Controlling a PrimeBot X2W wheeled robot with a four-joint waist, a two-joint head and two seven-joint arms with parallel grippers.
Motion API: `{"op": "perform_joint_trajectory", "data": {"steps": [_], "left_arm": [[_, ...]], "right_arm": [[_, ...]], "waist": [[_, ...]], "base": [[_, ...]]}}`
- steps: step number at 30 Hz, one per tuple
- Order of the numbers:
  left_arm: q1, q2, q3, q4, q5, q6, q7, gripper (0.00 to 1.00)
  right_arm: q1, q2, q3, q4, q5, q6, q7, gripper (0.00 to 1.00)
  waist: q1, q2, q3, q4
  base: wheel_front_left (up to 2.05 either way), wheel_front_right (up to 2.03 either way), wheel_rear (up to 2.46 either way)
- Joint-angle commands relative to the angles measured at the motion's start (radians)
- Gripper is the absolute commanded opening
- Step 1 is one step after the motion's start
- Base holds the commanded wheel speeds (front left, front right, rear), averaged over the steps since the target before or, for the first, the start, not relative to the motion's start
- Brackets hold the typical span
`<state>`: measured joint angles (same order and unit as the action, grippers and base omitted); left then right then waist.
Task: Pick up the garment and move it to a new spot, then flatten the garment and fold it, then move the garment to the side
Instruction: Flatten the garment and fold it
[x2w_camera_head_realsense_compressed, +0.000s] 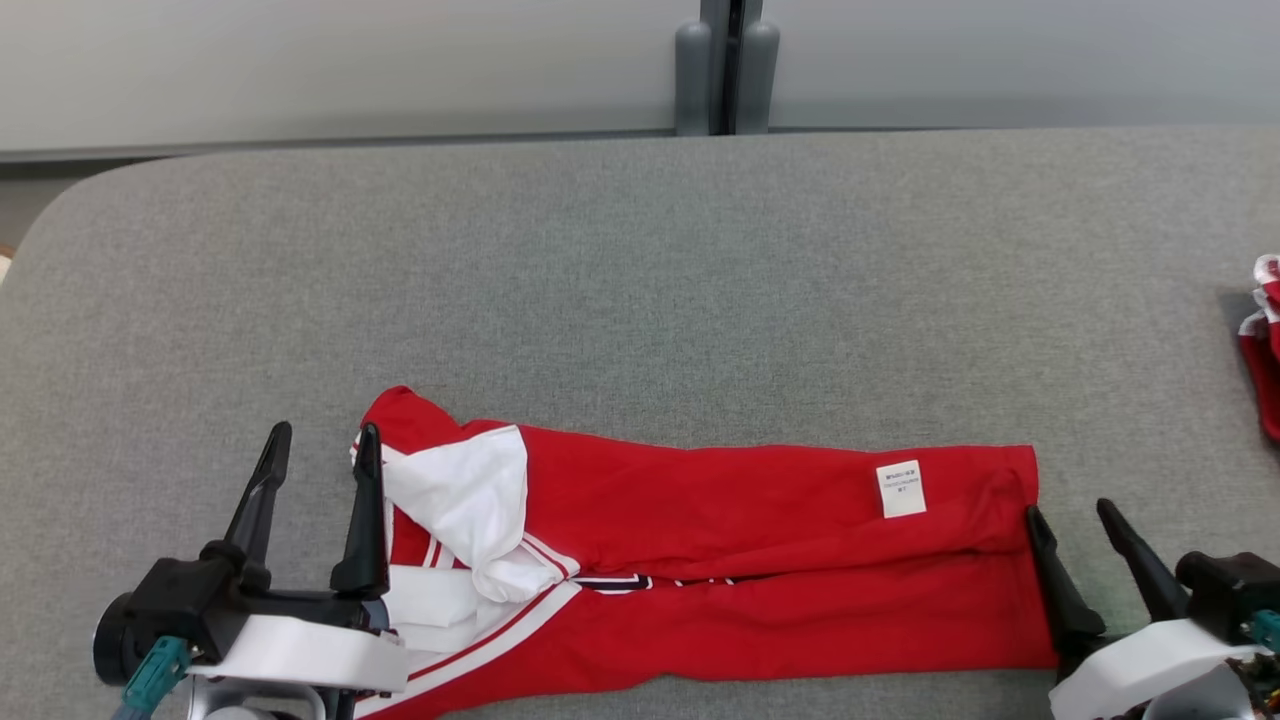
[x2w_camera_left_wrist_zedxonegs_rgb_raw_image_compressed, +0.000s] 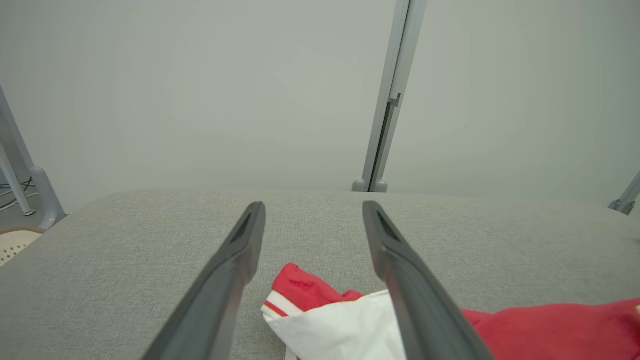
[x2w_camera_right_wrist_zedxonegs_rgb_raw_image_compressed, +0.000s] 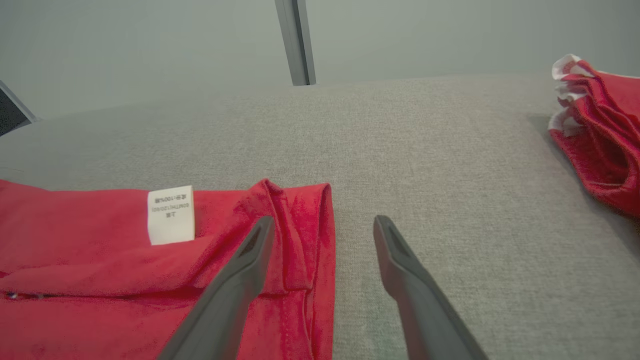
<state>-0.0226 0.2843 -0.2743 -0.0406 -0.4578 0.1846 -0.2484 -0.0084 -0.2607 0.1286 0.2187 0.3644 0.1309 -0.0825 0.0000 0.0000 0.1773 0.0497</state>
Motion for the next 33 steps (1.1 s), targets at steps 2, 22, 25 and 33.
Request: {"op": "perform_joint_trajectory", "data": {"steps": [2,22,25,33], "left_arm": [[-0.026,-0.001,-0.001,0.008,0.009,-0.009,-0.008,1.0],[-0.045,-0.014,0.03,0.036,0.026,-0.029,-0.017,1.0],[-0.042,-0.018,0.03,0.039,0.027,-0.033,-0.017,1.0],[-0.029,-0.028,0.038,0.046,0.032,-0.037,-0.017,1.0]], "right_arm": [[-0.028,0.002,0.016,0.053,0.016,0.0,-0.017,1.0],[-0.097,-0.042,0.147,0.29,0.194,-0.002,-0.151,0.0],[-0.081,-0.082,0.098,0.279,0.198,-0.002,-0.161,0.0],[-0.031,-0.169,-0.036,0.264,0.198,-0.001,-0.159,0.0]], "waist": [[0.0,0.0,0.029,0.01],[0.0,0.0,0.037,-0.006],[0.0,0.0,0.029,-0.004],[0.0,0.0,0.009,-0.013]], "base": [[0.0,0.0,0.0],[0.0,0.0,0.0],[0.0,0.0,0.0],[0.0,0.0,0.0]]}}
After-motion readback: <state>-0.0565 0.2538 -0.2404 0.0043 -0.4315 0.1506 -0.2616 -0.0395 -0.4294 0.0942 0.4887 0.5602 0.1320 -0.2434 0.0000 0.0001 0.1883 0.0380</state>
